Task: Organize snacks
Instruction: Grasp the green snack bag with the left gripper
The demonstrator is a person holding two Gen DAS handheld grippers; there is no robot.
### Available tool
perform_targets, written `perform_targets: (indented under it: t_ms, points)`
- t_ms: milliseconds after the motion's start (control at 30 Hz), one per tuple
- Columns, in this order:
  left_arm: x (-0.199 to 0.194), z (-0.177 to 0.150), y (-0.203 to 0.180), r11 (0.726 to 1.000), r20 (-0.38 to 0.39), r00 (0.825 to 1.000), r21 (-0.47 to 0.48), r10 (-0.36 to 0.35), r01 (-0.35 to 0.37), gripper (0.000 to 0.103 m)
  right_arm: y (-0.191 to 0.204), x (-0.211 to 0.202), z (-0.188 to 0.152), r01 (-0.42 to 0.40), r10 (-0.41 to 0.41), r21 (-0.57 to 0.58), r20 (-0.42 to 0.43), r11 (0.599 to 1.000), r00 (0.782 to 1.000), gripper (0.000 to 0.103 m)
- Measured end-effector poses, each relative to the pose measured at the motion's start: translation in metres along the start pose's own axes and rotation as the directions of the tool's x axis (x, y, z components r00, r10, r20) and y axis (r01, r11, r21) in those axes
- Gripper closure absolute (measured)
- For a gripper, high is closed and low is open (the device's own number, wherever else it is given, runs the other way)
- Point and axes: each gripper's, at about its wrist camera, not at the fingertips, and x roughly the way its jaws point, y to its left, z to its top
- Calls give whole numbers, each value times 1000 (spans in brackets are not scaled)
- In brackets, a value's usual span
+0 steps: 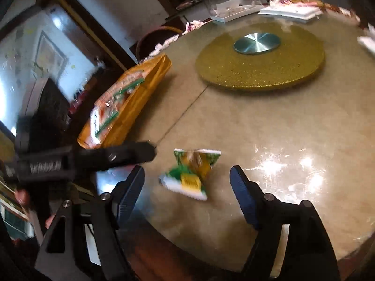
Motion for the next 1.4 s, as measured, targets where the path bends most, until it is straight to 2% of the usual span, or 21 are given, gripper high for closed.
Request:
perform_targets:
  t_ms: [67, 100, 133, 233, 300, 367, 467, 633, 733, 867, 1000, 1100, 1133, 1167, 1400]
  points:
    - [8, 1, 1, 1000, -24, 1000, -9, -11, 11, 35, -1, 4, -3, 14, -15, -9, -15, 1000, 1000, 34]
    - [13, 3, 1, 1000, -38, 999, -16, -16, 15, 35, -1, 5, -4, 6, -7, -8, -16, 1000, 1000, 41]
    - [18, 4, 1, 1000, -50, 999, -24, -20, 19, 35, -2, 8, -3, -9, 9, 5, -17, 1000, 1000, 43]
    - [21, 7, 2, 998, -58, 997, -42, -46, 43, 40, -3, 9, -4, -15, 15, 8, -11, 1000, 1000, 43]
    - [24, 10, 3, 996, -63, 996, -58, -66, 62, 46, -4, 11, -3, -22, 22, 12, -15, 1000, 1000, 43]
    - [30, 12, 1, 995, -79, 994, -71, -80, 75, 63, -2, 14, -2, -19, 19, -1, -14, 1000, 1000, 43]
    - [32, 10, -4, 996, -77, 995, -63, -65, 61, 65, -2, 17, -2, 22, -22, -6, -15, 1000, 1000, 55]
    - [29, 1, -4, 995, -74, 994, -62, -79, 75, 67, -4, 8, -10, -22, 21, -20, -8, 1000, 1000, 72]
    - [25, -5, 1, 993, -67, 993, -80, -95, 90, 65, -1, 5, -15, -36, 36, -31, -11, 999, 999, 72]
    - [18, -10, 6, 984, -86, 987, -127, -136, 125, 49, 1, 5, -19, -41, 39, -46, -29, 998, 999, 72]
    - [18, -13, -3, 991, -91, 989, -84, -113, 105, 49, -6, 6, -25, -58, 58, -10, -29, 998, 998, 72]
    - [24, -10, -9, 989, -94, 988, -85, -125, 117, 52, -9, 5, -26, -72, 72, 11, -25, 997, 997, 72]
    - [28, -10, -13, 992, -103, 987, -62, -120, 114, 62, -9, 5, -26, -72, 72, 15, -26, 997, 997, 72]
    - [31, -11, -14, 991, -111, 986, -59, -126, 120, 68, -7, 5, -27, -66, 66, 4, -25, 998, 997, 72]
    - [13, -22, -8, 990, -39, 990, -53, -133, 131, 70, 6, 3, -25, -57, 56, -39, -28, 998, 998, 75]
